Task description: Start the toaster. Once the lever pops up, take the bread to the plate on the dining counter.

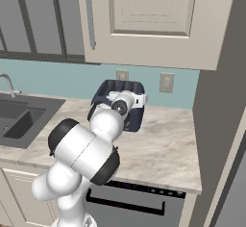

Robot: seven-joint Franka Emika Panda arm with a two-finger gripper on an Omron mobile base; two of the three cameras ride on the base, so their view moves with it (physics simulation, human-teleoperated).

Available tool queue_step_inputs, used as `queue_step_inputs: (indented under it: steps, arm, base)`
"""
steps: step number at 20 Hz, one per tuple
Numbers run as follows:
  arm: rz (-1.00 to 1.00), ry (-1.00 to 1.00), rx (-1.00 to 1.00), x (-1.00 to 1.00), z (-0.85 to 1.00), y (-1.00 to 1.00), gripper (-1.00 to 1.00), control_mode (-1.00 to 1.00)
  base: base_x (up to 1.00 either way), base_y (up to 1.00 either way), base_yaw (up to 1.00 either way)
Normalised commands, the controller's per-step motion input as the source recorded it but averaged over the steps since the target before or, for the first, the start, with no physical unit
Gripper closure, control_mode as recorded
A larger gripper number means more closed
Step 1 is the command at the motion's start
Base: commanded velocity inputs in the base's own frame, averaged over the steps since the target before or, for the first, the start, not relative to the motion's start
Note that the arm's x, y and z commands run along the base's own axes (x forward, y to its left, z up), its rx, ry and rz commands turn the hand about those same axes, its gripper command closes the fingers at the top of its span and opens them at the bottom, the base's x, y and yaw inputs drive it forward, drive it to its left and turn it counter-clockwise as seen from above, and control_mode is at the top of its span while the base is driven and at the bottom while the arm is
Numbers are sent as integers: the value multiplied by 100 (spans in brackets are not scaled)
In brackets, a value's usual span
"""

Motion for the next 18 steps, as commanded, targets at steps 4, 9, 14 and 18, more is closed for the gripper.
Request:
queue_step_inputs:
  steps: [4, 9, 14, 18]
  arm:
    - [0, 0, 0, 0, 0, 0, -100, -100]
    - [0, 0, 0, 0, 0, 0, -100, -100]
    - [0, 0, 0, 0, 0, 0, -100, -100]
    - [0, 0, 0, 0, 0, 0, -100, -100]
  base:
    - [0, 0, 0]
    - [0, 0, 0]
    - [0, 0, 0]
    - [0, 0, 0]
